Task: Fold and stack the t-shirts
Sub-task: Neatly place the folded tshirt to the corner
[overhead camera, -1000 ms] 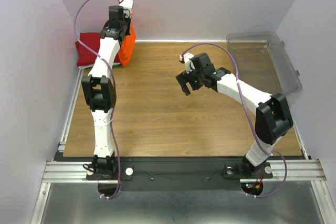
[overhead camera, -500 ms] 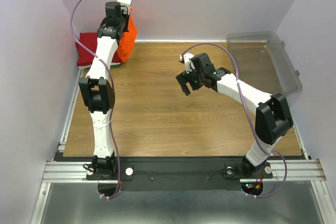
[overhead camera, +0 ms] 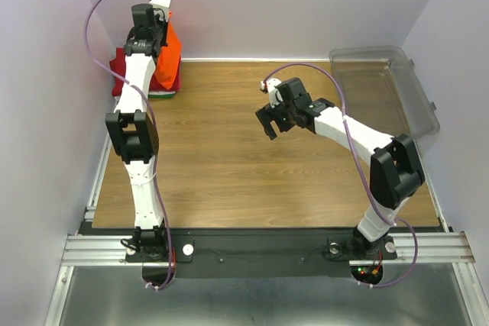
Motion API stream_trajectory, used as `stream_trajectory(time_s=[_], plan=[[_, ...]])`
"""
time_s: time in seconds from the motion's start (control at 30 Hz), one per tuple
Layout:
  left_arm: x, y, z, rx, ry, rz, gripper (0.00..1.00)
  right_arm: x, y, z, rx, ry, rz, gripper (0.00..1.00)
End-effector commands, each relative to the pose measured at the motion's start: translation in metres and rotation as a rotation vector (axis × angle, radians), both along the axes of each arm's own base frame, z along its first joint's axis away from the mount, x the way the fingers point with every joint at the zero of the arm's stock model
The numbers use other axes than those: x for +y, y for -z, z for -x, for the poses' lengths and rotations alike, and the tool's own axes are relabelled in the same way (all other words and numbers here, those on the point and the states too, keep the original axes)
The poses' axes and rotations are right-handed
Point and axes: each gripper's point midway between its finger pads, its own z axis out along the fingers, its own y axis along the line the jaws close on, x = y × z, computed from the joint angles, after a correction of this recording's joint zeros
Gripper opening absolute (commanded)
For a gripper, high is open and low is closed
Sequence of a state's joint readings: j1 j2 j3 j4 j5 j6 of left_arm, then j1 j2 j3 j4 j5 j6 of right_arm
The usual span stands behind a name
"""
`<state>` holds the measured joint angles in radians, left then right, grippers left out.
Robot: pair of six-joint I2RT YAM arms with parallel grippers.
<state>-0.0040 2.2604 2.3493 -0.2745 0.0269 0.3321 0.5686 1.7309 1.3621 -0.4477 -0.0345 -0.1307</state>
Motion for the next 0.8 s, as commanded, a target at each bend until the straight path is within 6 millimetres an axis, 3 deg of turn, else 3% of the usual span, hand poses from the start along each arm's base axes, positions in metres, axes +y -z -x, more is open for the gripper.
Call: stream_trajectory(time_s=[0.0,0.17,0.3,0.53,0.6,0.63,0.7,0.77], plan=[[0.03,-0.014,-0.011,-0.078,-0.025,-0.015,0.01,0.004,-0.013,-0.01,-0.02,0.009,-0.026,1.0],[0.066,-0.004,-0.013,-0.07,-0.062,-0.01,0.01,0.006,-0.012,-0.012,-0.011,0.011,-0.023,1.0],[0.083,0.003,-0.014,-0.064,-0.075,-0.014,0.01,0.008,-0.009,-0.013,0.001,0.009,-0.024,1.0],[0.127,0.025,-0.017,-0.04,-0.13,-0.027,0.1,0.009,-0.004,-0.013,0.018,0.008,-0.02,1.0],[0.139,0.035,-0.018,-0.022,-0.143,-0.047,0.21,0.01,-0.003,-0.014,0.022,0.009,-0.019,1.0],[0.146,0.034,-0.017,-0.025,-0.16,-0.06,0.34,0.009,-0.003,-0.014,0.024,0.01,-0.017,1.0],[0.155,0.033,-0.016,-0.026,-0.174,-0.082,0.5,0.01,-0.004,-0.017,0.02,0.014,-0.019,1.0],[0.164,0.027,-0.014,-0.035,-0.198,-0.099,0.55,0.01,-0.005,-0.017,0.017,0.017,-0.017,1.0]])
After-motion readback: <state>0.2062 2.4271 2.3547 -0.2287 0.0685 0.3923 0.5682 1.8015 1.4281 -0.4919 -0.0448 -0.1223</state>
